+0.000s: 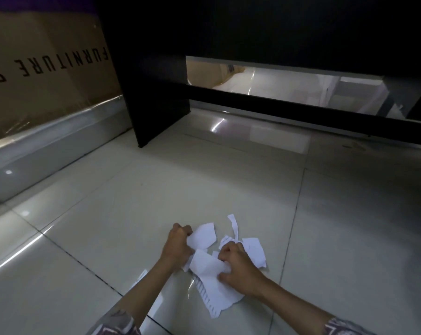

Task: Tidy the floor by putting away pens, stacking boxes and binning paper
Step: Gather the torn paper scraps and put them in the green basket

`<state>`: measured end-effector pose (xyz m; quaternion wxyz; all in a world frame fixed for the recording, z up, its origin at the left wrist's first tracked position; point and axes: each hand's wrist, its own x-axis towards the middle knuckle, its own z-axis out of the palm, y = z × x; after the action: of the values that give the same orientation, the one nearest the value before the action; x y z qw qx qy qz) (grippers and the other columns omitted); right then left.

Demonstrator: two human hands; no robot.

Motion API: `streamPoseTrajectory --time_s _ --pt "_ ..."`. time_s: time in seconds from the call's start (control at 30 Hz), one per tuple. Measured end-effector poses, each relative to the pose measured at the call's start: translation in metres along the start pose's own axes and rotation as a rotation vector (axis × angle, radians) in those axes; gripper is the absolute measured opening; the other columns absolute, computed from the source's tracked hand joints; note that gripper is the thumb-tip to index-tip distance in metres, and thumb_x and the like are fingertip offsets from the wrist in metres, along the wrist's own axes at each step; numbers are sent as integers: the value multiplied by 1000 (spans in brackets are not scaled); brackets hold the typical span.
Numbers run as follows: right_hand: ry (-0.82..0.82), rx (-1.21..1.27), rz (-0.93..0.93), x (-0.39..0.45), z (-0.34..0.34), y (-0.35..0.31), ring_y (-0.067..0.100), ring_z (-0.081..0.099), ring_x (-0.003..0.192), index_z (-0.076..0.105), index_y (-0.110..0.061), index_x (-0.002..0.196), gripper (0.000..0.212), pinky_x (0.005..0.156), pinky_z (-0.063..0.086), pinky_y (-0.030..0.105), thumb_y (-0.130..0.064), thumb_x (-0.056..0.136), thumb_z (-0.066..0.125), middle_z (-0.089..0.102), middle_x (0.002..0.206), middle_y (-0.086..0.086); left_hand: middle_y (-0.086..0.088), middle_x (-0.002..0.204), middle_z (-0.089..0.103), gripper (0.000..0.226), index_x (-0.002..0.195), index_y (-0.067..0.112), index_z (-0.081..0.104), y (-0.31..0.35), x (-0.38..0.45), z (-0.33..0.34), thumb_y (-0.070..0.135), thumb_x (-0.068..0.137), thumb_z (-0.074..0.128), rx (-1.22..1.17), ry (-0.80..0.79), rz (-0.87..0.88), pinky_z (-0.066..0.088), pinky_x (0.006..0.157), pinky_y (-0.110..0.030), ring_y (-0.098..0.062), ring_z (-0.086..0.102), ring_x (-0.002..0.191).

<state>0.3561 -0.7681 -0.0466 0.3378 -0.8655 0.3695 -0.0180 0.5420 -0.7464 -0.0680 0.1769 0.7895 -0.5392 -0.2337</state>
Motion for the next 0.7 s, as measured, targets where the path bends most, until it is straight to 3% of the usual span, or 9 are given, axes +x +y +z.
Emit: streamPoseTrajectory --time_s 0.03,0.1,0.17,0.27,0.33,0.37,0.43,0.57,0.7 --pt "-2 -56 22 2 3 1 20 34 108 62 -8 96 17 92 29 27 -15 81 56 43 114 3 2 84 38 13 80 15 58 -3 3 0 11 68 63 14 3 9 34 67 -27 -30 52 94" --pt "-8 -131 39 6 8 4 24 34 119 59 -5 108 28 97 30 29 -15 82 54 42 125 5 -1 99 34 40 110 10 58 -7 9 0 10 70 66 70 -24 5 38 81 -28 -32 48 109" --pt "-6 -201 45 9 11 5 25 33 120 59 -7 111 30 96 29 30 -14 82 53 40 127 5 -2 101 33 46 115 10 56 -7 12 0 8 71 67 106 -48 6 37 85 -28 -31 44 113" --pt "-12 -199 26 13 14 7 24 32 116 60 -7 103 23 93 27 28 -10 81 53 39 123 5 -6 98 37 36 107 5 59 -5 15 -3 9 72 67 169 -103 6 35 85 -27 -32 42 113" --pt "-24 -176 19 17 13 7 20 33 105 56 -10 76 5 84 27 27 -8 80 54 39 112 3 -7 95 35 23 94 2 60 -4 17 -5 10 74 68 215 -167 -12 37 90 -34 -33 40 114" --pt "-8 -161 19 18 14 8 17 31 98 46 -15 66 19 78 25 26 -6 80 54 37 104 1 -6 93 33 14 81 4 56 -3 17 -6 10 74 67 230 -185 -15 38 92 -37 -34 39 113" --pt "37 -100 41 21 14 10 14 30 92 34 -19 65 29 72 22 22 -2 80 53 34 98 -2 -5 89 32 35 58 11 36 -2 14 -7 8 76 66 215 -205 -22 39 89 -38 -32 41 106" --pt "90 -77 39 23 14 13 15 37 81 19 -23 59 39 60 23 28 4 75 42 39 86 1 4 62 31 46 53 17 26 -3 7 -8 3 74 65 66 -137 -31 35 62 -31 -20 38 79" --pt "115 64 11 18 -4 8 14 39 65 31 -11 56 26 59 29 25 6 70 46 40 64 -1 5 57 34 42 55 18 29 -7 1 -16 0 75 60 -101 -42 -64 20 46 -18 -13 34 57"
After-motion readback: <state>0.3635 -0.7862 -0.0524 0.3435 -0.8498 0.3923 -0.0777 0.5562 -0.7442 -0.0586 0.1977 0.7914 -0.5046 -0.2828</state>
